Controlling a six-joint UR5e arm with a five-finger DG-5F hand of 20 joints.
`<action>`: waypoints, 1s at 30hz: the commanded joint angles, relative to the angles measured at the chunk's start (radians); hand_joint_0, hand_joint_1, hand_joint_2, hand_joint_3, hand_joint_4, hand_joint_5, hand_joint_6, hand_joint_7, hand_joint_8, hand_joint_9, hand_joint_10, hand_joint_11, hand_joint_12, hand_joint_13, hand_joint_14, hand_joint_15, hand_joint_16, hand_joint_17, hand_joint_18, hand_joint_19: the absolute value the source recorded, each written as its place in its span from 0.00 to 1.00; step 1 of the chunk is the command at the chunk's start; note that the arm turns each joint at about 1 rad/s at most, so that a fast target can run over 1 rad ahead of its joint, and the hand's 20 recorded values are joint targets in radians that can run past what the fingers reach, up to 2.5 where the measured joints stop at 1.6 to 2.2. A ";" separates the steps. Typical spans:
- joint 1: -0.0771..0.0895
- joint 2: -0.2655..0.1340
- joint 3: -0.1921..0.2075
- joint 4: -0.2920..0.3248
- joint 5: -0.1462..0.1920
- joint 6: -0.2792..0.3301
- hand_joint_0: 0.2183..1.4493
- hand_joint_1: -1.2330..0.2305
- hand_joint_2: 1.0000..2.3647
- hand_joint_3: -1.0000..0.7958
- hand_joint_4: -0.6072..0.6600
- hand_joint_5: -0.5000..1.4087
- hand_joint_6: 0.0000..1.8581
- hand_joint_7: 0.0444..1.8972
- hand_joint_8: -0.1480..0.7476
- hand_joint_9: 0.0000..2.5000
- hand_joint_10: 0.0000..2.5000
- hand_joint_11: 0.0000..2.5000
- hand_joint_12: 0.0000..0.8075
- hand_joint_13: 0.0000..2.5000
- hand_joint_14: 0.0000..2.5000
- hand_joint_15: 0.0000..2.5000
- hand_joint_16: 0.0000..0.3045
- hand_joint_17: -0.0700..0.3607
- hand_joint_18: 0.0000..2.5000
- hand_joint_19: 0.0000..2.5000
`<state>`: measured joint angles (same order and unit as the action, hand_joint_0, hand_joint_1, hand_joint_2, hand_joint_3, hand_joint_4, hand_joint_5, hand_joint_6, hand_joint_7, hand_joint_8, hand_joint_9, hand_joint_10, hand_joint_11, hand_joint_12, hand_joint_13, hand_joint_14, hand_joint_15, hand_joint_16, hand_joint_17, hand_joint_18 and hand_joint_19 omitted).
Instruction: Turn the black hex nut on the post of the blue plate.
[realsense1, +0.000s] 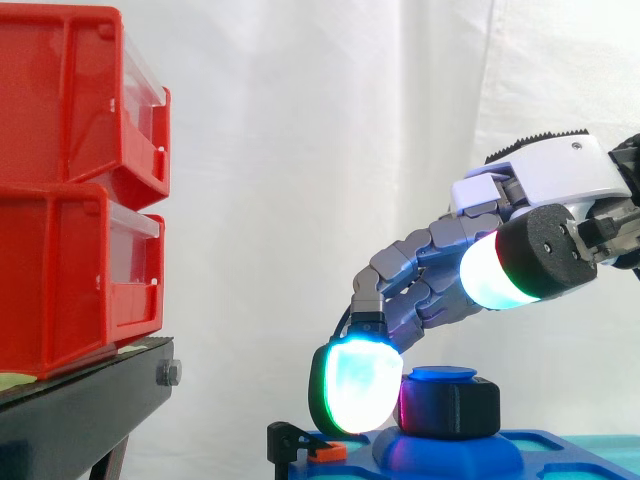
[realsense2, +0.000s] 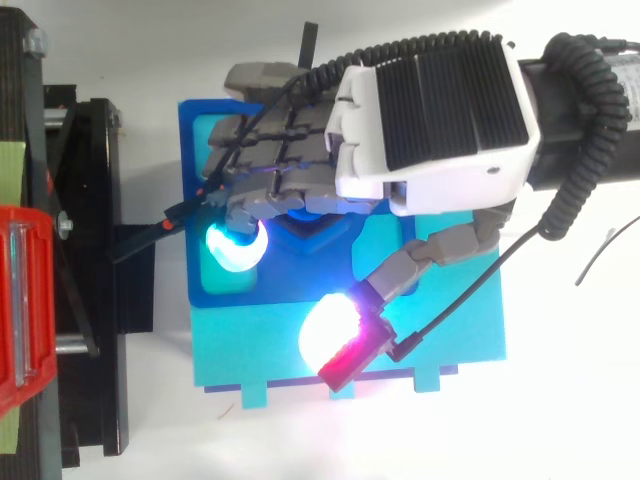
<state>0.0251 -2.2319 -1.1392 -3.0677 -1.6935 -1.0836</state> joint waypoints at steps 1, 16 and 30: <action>-0.004 0.000 0.001 0.003 -0.006 -0.012 0.22 0.61 0.00 0.28 0.66 0.17 0.27 0.45 0.48 0.16 0.00 0.02 0.47 0.10 0.00 0.00 0.18 0.44 0.01 0.03; -0.021 -0.002 -0.045 0.069 -0.023 -0.049 0.22 0.61 0.00 0.28 0.65 0.17 0.27 0.45 0.48 0.16 0.00 0.02 0.47 0.10 0.00 0.00 0.18 0.44 0.01 0.03; -0.028 0.000 -0.047 0.084 -0.037 -0.049 0.22 0.61 0.00 0.28 0.65 0.17 0.27 0.45 0.48 0.16 0.00 0.02 0.47 0.10 0.00 0.00 0.18 0.44 0.01 0.03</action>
<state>-0.0024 -2.2320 -1.1854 -2.9851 -1.7300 -1.1321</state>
